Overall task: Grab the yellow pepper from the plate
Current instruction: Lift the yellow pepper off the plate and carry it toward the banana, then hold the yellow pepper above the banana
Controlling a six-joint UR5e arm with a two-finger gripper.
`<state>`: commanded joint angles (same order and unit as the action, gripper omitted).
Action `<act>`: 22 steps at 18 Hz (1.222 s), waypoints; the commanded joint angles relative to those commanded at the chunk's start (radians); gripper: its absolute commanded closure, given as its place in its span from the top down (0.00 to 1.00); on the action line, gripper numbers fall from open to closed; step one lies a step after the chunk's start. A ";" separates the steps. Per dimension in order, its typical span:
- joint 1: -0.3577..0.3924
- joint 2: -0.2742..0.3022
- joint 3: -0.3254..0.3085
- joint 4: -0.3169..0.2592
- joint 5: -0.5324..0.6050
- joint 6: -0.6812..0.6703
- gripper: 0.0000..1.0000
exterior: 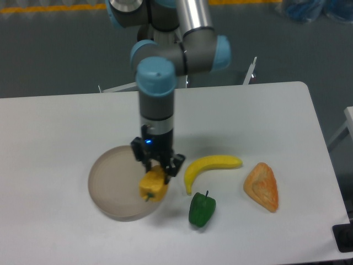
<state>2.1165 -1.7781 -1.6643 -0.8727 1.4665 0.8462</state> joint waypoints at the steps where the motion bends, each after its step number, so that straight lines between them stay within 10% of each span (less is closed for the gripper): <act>1: 0.023 0.008 0.000 -0.021 0.005 0.043 0.34; 7: 0.114 0.034 0.003 -0.092 0.006 0.257 0.34; 22: 0.103 0.019 0.030 -0.078 0.008 0.254 0.34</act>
<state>2.2197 -1.7595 -1.6338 -0.9511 1.4742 1.0998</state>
